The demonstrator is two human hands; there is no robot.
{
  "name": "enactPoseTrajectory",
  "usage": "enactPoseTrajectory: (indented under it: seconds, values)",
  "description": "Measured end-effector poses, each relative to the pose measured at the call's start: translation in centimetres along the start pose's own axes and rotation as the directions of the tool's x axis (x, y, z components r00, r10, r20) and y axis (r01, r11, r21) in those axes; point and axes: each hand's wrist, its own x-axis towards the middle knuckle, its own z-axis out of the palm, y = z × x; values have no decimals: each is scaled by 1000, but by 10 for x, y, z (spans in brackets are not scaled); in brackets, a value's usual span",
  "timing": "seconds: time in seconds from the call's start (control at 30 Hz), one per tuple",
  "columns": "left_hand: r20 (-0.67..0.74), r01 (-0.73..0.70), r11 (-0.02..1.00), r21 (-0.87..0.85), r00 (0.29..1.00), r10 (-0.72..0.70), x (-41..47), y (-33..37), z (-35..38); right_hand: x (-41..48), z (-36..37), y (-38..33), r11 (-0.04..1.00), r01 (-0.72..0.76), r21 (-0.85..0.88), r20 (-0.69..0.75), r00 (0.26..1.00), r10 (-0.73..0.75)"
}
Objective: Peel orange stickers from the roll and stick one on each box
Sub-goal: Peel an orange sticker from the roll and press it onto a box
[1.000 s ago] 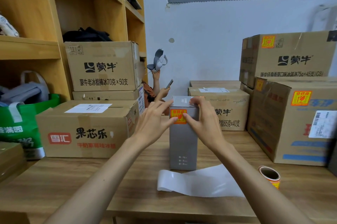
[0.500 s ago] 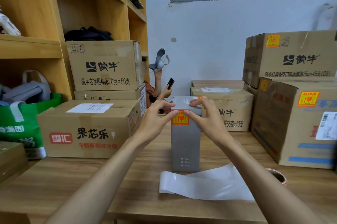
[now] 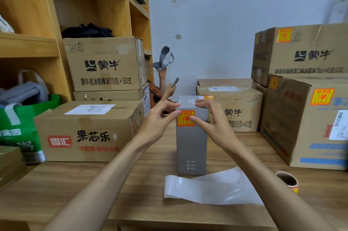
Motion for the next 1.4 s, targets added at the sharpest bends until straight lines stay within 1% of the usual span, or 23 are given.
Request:
enactPoseTrajectory:
  seconds: [0.1,0.2,0.33,0.5,0.67,0.77,0.93,1.07,1.13,1.23,1.4]
  values:
    - [-13,-12,1000,22,1000,12,-1,2,3,1,1,1,1000,17,-17,-19,1000,-17]
    - [16,-20,1000,14,1000,20,-7,3,4,-1,2,3,998,43,-37,-27,999,-44]
    - [29,-51,996,75,998,48,-11,-3,1,-3,1,6,997,68,-43,7,998,-67]
    - [14,-63,993,104,998,62,-10,-3,3,-2,1,9,992,104,-73,-3,994,-105]
    - [68,-77,982,173,996,66,-13,-7,0,-4,-2,10,989,114,-91,46,993,-111]
    - [73,-92,976,197,994,79,-12,-8,0,-4,-2,12,984,124,-126,56,991,-118]
    - [61,-94,976,195,995,83,-12,-7,2,-4,-1,13,982,116,-148,56,992,-109]
    - [63,-53,988,146,997,45,-10,-4,-1,-2,-2,7,995,73,-69,13,997,-72]
    - [41,-50,990,131,998,44,-8,-2,0,2,-2,3,998,48,-47,-6,999,-48]
    - [7,-57,991,121,998,56,-6,2,3,5,-1,3,996,56,-65,-24,998,-58]
    - [10,-37,994,102,999,36,-5,4,4,4,0,-2,994,59,-91,-72,995,-66]
